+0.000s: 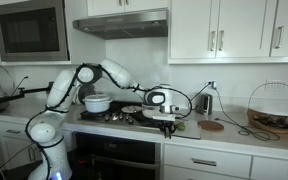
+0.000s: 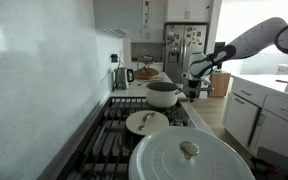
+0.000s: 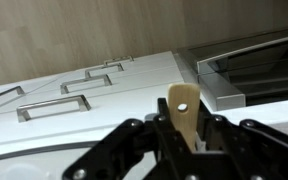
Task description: Remove the wooden spatula from the chopping board and use it to stir the contents in the pot on the right side of the stove, return the wooden spatula to the chopping board
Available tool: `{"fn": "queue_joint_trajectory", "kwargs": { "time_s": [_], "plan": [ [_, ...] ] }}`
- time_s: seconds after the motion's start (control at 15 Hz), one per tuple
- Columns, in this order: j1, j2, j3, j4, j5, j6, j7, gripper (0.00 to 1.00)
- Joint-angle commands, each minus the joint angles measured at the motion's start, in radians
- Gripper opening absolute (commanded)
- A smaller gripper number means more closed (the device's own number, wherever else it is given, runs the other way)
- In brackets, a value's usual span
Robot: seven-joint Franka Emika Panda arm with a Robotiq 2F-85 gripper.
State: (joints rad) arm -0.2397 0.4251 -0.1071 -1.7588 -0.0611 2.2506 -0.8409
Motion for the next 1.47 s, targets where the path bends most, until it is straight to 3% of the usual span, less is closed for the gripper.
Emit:
{"fn": "queue_joint_trajectory", "kwargs": {
  "time_s": [0.0, 1.4],
  "plan": [
    [-0.003, 0.003, 0.008, 0.025, -0.025, -0.025, 0.002, 0.07],
    [0.009, -0.006, 0.024, 0.31, -0.018, -0.204, 0.018, 0.07]
  ]
}}
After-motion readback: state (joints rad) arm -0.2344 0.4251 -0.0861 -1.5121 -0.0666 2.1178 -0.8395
